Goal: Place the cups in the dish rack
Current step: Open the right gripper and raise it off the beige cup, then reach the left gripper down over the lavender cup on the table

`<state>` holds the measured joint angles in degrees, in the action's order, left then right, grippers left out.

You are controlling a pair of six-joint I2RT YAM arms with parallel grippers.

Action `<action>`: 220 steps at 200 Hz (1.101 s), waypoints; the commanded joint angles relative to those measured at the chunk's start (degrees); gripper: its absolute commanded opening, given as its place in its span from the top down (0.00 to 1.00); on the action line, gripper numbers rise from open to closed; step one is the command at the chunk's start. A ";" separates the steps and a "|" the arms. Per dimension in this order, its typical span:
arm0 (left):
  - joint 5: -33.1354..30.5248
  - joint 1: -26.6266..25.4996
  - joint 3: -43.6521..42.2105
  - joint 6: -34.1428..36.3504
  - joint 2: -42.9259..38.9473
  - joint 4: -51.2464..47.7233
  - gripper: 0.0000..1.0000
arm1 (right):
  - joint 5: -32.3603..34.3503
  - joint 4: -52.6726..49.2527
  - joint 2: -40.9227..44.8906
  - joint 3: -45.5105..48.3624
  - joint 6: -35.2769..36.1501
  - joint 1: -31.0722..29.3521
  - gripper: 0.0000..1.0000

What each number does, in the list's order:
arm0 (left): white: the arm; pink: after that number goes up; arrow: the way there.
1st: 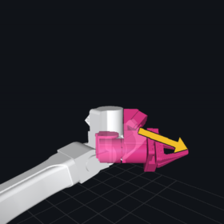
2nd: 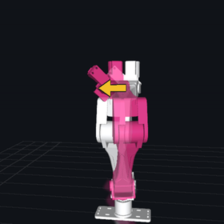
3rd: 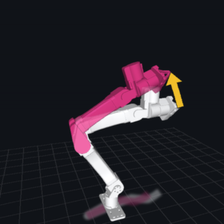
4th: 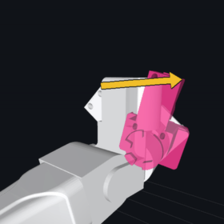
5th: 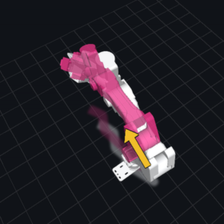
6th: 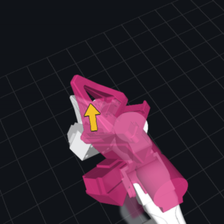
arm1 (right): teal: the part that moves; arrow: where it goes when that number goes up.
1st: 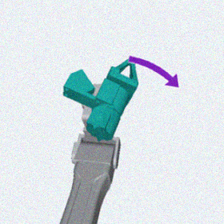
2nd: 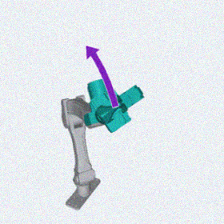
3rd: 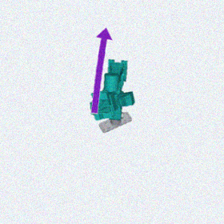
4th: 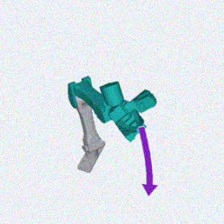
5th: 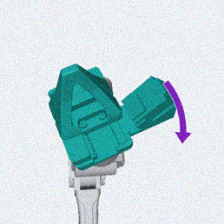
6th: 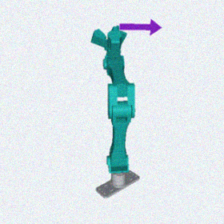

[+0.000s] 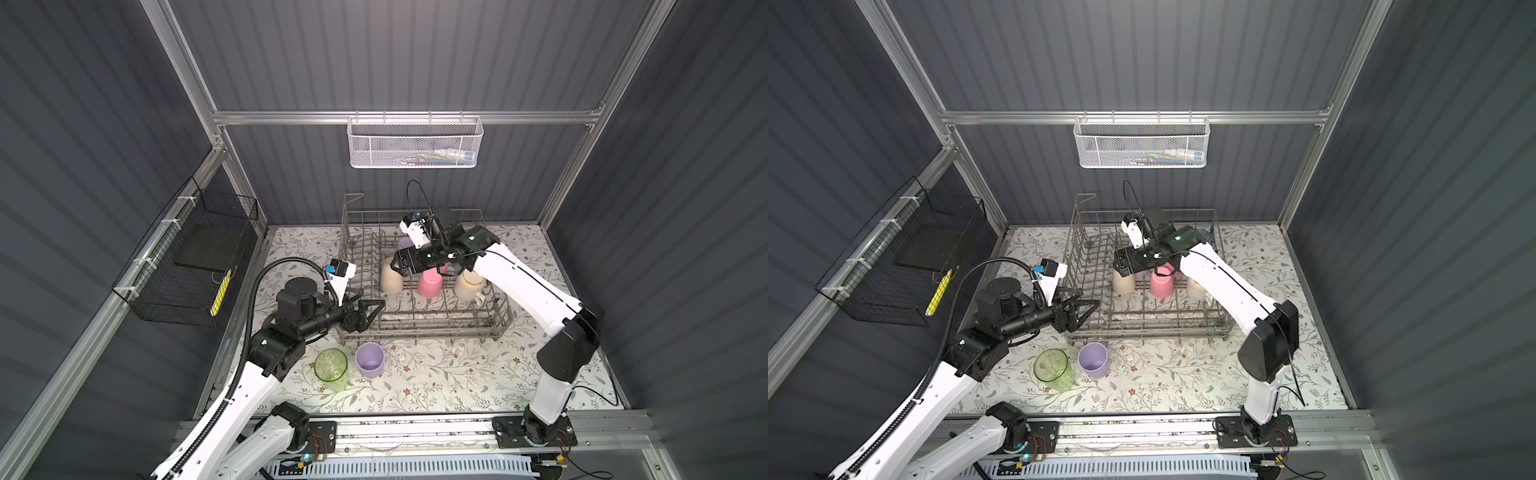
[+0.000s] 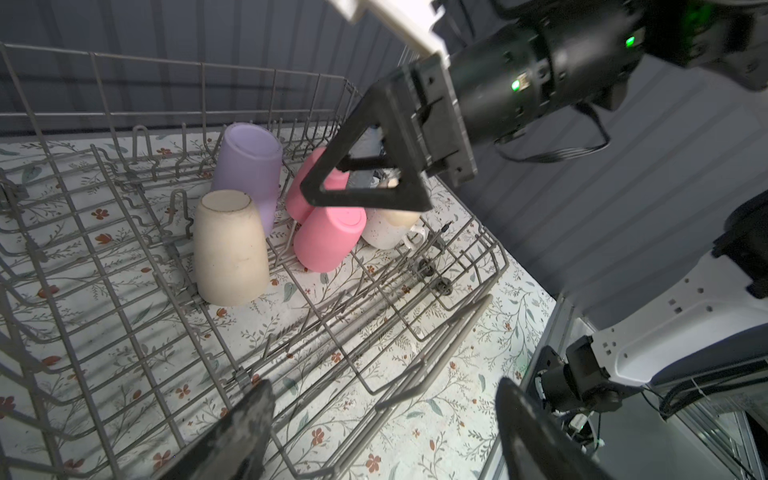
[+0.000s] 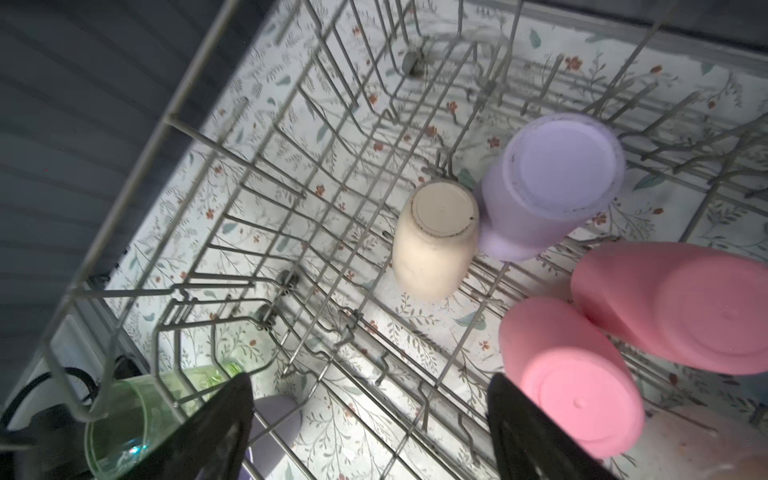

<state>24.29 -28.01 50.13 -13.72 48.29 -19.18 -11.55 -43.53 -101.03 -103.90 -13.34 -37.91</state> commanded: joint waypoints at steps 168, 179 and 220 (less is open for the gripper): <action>-14.64 -20.74 4.86 6.87 1.12 -25.06 0.19 | -0.59 14.75 17.78 21.01 -10.74 11.51 0.11; -16.74 -22.64 5.38 6.73 2.16 -25.54 0.19 | -0.50 14.72 17.69 21.32 -10.74 11.62 0.10; -28.21 -26.97 9.32 2.56 9.24 -29.62 0.19 | -0.41 14.62 17.93 22.20 -10.48 12.01 0.10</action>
<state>5.80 -53.41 55.92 -7.44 54.17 -44.23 -11.75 -29.56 -83.40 -82.48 -23.62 -26.37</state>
